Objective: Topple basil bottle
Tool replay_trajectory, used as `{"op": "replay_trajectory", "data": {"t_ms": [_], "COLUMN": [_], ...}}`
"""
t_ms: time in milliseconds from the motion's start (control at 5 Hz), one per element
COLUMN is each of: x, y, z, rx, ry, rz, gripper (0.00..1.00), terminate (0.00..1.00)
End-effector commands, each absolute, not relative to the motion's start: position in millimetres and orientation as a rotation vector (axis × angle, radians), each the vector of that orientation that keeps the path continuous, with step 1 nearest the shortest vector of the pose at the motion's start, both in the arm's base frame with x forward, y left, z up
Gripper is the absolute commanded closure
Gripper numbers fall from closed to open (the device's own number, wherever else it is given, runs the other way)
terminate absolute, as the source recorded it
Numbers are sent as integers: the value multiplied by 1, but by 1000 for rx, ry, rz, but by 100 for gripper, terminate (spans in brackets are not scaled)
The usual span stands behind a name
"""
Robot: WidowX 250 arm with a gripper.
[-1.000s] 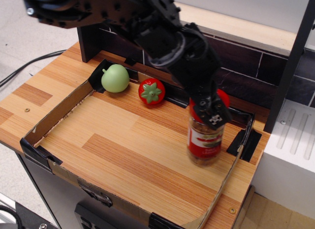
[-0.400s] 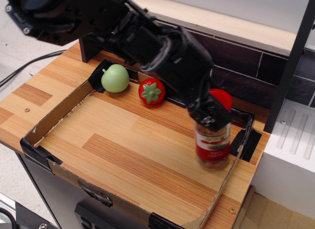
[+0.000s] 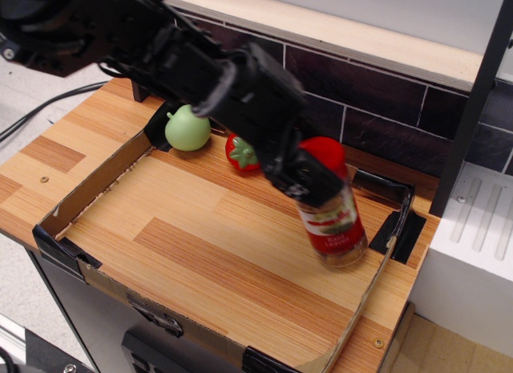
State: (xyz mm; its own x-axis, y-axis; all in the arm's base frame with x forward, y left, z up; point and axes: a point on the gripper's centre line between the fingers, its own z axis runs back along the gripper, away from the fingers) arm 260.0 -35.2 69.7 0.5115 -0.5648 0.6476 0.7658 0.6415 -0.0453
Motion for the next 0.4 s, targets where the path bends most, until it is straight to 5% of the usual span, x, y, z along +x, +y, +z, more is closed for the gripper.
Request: {"op": "replay_trajectory", "data": {"t_ms": [0, 200], "x": [245, 232], "y": [27, 44], "z": [45, 40], "rx": [-250, -174], "ry": [-449, -398], "rz": [-849, -843], "gripper": [100, 100], "terminate": [0, 0]}}
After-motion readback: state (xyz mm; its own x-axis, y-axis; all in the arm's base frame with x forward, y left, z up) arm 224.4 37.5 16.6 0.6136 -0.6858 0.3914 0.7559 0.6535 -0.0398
